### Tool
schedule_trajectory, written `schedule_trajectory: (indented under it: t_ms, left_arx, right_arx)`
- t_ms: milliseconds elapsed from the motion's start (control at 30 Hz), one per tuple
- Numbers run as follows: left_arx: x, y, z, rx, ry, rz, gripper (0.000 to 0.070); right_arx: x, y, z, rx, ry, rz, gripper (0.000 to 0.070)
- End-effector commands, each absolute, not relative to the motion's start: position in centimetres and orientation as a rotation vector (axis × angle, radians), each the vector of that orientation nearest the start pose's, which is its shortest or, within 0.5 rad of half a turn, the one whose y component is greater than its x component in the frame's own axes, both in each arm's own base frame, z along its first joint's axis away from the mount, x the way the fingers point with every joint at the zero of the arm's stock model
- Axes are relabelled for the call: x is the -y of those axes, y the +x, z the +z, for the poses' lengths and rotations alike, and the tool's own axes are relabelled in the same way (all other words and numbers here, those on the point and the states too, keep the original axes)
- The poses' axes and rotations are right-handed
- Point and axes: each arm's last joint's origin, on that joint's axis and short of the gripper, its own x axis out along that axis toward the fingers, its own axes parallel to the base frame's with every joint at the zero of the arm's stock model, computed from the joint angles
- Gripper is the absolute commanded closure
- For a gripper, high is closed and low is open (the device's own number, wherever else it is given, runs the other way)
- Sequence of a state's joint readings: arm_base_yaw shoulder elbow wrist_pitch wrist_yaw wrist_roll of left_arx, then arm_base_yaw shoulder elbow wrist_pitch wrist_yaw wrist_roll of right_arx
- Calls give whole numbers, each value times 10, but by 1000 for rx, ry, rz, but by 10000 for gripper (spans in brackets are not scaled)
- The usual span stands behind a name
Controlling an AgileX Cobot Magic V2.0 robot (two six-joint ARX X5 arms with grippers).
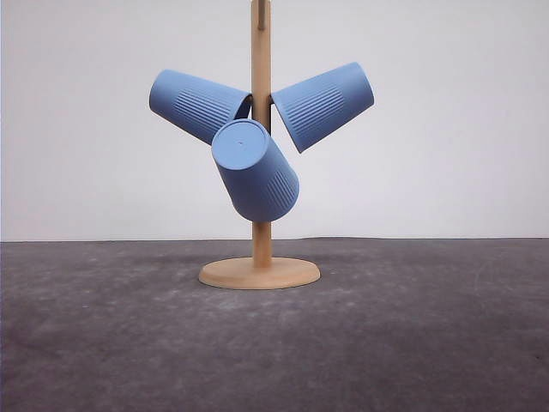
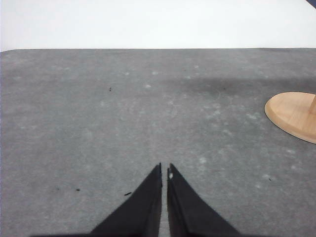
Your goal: Place three cups
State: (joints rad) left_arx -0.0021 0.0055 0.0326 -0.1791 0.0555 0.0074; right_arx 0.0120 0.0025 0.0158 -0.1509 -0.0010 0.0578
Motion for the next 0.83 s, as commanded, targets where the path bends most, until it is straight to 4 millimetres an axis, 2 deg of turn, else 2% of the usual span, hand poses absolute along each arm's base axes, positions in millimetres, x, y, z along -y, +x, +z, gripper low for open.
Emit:
schedule_trajectory:
  t_ms: [0,800]
  left_arx:
    - [2,96,150,-176,3,-56,700]
    - [2,96,150,-176,3,-55,700]
  right_arx:
    - [-1,96,154,-133,70,6,684]
    - [-1,96,154,-133,71,6,684]
